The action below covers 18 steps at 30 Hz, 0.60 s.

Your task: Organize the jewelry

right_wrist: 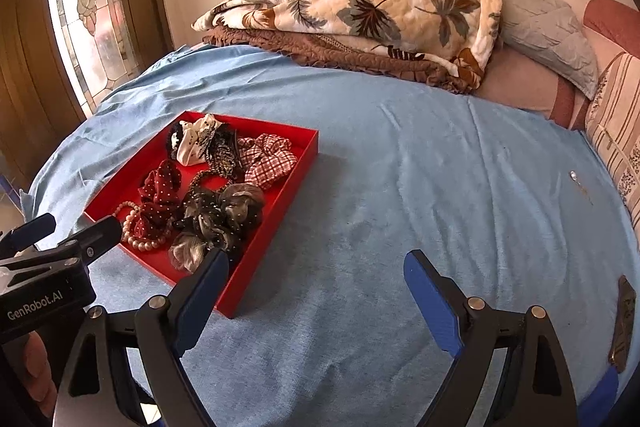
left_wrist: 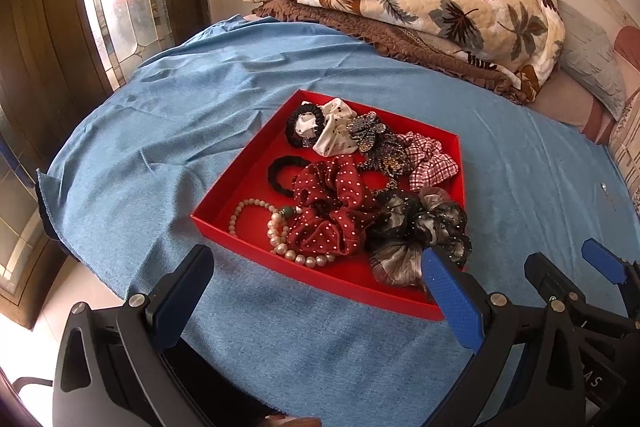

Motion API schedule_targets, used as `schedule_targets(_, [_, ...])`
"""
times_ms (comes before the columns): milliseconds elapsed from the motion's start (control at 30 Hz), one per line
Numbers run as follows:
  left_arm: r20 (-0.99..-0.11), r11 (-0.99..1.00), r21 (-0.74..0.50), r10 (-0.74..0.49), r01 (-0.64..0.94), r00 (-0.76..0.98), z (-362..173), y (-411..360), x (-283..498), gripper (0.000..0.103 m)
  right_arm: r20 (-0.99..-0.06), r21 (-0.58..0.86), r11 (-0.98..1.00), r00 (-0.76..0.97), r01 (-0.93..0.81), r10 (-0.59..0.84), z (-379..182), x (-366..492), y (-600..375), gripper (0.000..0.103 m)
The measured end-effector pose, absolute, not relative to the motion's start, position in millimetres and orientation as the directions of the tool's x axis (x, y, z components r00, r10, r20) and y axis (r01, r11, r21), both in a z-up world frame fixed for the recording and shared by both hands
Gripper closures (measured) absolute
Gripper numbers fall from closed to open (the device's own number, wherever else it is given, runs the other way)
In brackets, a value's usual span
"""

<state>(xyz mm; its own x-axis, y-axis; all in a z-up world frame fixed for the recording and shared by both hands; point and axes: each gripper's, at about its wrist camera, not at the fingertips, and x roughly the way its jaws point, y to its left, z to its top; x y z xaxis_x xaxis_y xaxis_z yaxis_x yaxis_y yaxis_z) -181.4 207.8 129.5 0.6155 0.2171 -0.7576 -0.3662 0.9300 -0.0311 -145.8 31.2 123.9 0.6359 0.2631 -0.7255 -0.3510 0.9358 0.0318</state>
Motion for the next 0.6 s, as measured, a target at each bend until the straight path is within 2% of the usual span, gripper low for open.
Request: schedule_targets(600, [-0.765, 0.931, -0.017, 0.222, -0.364, 0.604, 127.2, 210.3, -177.1, 0.0, -0.728, 0.038, 0.949, 0.642, -0.314, 0.241, 120.1, -140.9, 23.5, 0.01])
